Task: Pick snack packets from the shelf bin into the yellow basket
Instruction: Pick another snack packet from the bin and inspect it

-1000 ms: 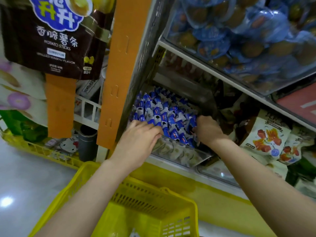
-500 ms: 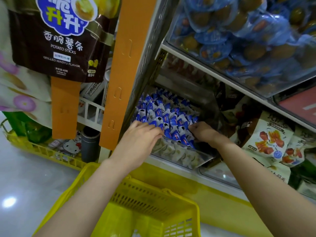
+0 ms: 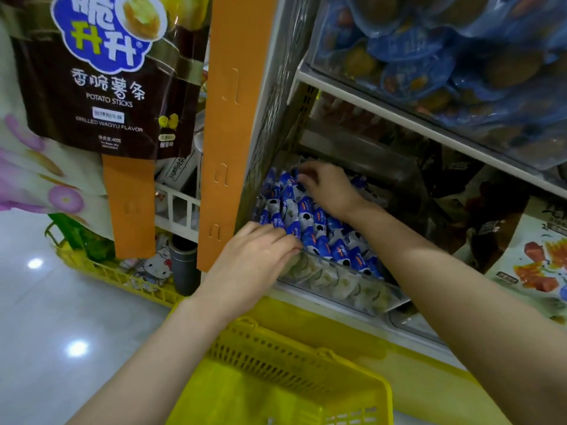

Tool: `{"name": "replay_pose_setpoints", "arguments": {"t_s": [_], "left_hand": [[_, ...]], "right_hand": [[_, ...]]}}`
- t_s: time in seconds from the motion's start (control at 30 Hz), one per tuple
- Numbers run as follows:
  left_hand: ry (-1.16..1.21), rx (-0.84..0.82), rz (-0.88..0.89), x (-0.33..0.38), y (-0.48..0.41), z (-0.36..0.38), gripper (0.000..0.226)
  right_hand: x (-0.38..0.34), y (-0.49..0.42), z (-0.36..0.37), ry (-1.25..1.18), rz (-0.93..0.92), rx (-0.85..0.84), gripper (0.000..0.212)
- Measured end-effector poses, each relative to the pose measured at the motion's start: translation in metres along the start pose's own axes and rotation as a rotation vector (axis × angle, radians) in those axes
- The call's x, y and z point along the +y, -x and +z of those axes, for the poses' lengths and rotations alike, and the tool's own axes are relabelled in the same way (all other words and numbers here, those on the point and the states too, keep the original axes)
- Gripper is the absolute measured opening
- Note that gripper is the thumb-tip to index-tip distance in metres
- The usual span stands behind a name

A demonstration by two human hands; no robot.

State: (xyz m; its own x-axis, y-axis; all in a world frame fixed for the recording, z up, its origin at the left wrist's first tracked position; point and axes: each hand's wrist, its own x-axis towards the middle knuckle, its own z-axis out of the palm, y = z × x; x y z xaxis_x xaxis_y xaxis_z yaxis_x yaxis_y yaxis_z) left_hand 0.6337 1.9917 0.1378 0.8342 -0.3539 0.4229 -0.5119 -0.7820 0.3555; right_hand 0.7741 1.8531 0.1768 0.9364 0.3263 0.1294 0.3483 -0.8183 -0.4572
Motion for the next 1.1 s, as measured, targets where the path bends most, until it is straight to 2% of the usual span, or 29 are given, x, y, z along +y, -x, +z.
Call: {"name": "replay_pose_setpoints", "arguments": {"t_s": [0.1, 0.2, 0.33, 0.47, 0.6, 0.77, 0.9, 1.0, 1.03, 1.1], "left_hand": [[0.014, -0.008, 0.004, 0.000, -0.001, -0.001, 0.025], [0.019, -0.009, 0.011, -0.001, -0.001, 0.000, 0.018], [0.026, 0.008, 0.024, -0.004, -0.002, 0.002, 0.019], [0.031, 0.016, 0.023, -0.003, -0.002, 0.003, 0.015], [0.020, 0.009, 0.012, -0.002, -0.001, 0.003, 0.021], [0.085, 0.062, -0.011, 0.003, 0.003, 0.004, 0.021], [0.307, 0.190, -0.112, 0.017, 0.010, 0.002, 0.021], [0.586, 0.354, -0.293, 0.035, 0.016, -0.003, 0.017], [0.709, 0.358, -0.375, 0.040, 0.017, -0.005, 0.015], [0.980, 0.235, -0.534, 0.050, 0.019, -0.008, 0.024]], "right_hand": [[-0.001, -0.027, 0.017, -0.002, 0.048, -0.078, 0.029], [0.001, -0.043, 0.027, 0.037, 0.102, -0.148, 0.030], [0.004, -0.053, 0.029, 0.083, 0.134, -0.109, 0.021], [0.008, -0.053, 0.019, 0.013, 0.185, 0.059, 0.026], [0.008, -0.042, 0.000, -0.108, 0.214, 0.280, 0.024], [-0.003, -0.005, -0.025, -0.280, 0.149, 0.566, 0.022], [-0.015, 0.045, -0.036, -0.526, 0.128, 0.564, 0.012], [-0.025, 0.090, -0.037, -0.605, 0.105, 0.480, 0.020], [-0.027, 0.105, -0.035, -0.623, 0.090, 0.428, 0.021], [-0.030, 0.133, -0.027, -0.705, 0.065, 0.324, 0.021]]}}
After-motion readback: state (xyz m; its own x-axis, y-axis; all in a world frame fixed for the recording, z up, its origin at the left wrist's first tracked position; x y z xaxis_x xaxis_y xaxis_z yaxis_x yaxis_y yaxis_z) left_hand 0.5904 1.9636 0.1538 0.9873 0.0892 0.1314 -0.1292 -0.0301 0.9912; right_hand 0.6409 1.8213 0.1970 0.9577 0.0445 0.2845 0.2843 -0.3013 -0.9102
